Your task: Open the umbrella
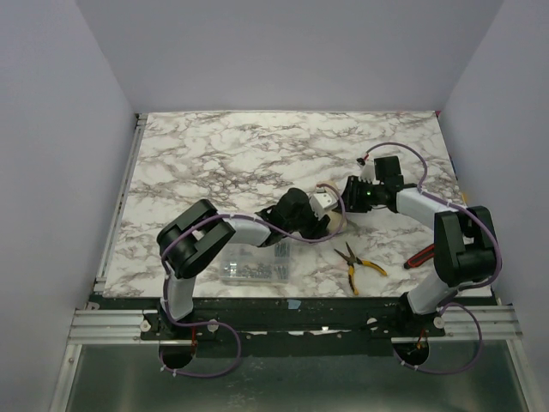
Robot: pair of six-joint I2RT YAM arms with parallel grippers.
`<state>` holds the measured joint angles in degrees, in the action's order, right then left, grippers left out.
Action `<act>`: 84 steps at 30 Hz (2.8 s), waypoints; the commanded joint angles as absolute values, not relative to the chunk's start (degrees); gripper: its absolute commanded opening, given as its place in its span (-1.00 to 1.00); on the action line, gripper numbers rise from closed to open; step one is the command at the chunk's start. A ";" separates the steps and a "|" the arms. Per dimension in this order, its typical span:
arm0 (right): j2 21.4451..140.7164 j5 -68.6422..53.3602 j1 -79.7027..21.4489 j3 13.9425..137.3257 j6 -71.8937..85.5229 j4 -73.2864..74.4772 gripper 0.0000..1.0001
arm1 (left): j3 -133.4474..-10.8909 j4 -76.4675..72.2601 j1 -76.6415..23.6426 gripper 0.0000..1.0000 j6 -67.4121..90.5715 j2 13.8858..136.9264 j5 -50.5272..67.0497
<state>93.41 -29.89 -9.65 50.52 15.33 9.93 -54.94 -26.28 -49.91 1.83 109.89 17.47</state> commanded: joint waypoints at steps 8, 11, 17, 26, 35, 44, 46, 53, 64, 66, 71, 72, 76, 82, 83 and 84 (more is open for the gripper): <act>96.39 -31.02 -10.11 50.31 6.68 17.46 -0.99 | -56.56 -22.57 -50.71 -0.47 0.98 109.80 7.24; 97.06 -32.10 -10.17 50.28 4.80 18.90 -0.99 | -55.04 -23.55 -50.80 -0.56 0.32 109.09 6.30; 97.72 -34.14 -10.28 50.50 2.59 20.21 -0.99 | -53.41 -24.79 -50.72 -0.72 1.64 108.25 4.62; 99.16 -35.76 -10.71 51.80 1.37 21.77 -0.99 | -55.72 -23.10 -48.76 -0.81 9.22 107.10 2.88; 99.47 -36.21 -10.85 53.36 -2.53 23.78 -0.99 | -61.28 -19.75 -44.43 -1.00 10.63 108.59 4.82; 102.04 -36.25 -10.90 57.28 -11.02 28.39 -0.99 | -63.01 -15.68 -40.35 -1.00 10.75 108.90 5.27; 103.52 -36.39 -10.89 58.89 -14.12 30.00 -0.99 | -63.04 -15.14 -39.68 -1.00 10.72 108.76 4.90; 106.71 -31.64 -10.90 65.49 -21.40 30.56 -0.95 | -61.36 -14.50 -38.51 -1.00 11.00 107.72 5.50; 102.07 -31.85 -10.89 74.91 -15.71 29.42 0.50 | -59.20 -16.40 -39.54 -1.00 14.85 107.27 11.81; 98.94 -33.36 -10.87 72.72 -18.10 29.76 0.53 | -59.06 -16.98 -40.17 -1.00 15.57 107.18 12.63; 90.69 -34.68 -10.90 63.12 -25.39 26.48 0.63 | -58.88 -18.20 -41.29 -1.00 18.36 107.44 13.76; 89.36 -34.70 -10.85 61.08 -26.07 25.11 0.66 | -58.95 -18.19 -41.39 -1.00 18.94 107.60 13.85; 85.27 -35.83 -10.98 54.69 -31.73 20.63 0.69 | -58.89 -18.54 -42.05 -1.00 19.82 107.68 14.29; 87.00 -33.50 -12.21 52.34 -37.55 17.93 0.69 | -59.15 -18.54 -42.28 -1.00 20.21 107.84 14.27; 87.62 -32.89 -12.34 52.39 -38.40 18.01 0.69 | -59.13 -18.46 -42.28 -1.00 20.17 107.84 14.16; 88.30 -32.18 -12.36 52.36 -39.54 18.06 0.68 | -59.26 -18.26 -42.28 -1.00 20.01 107.84 14.02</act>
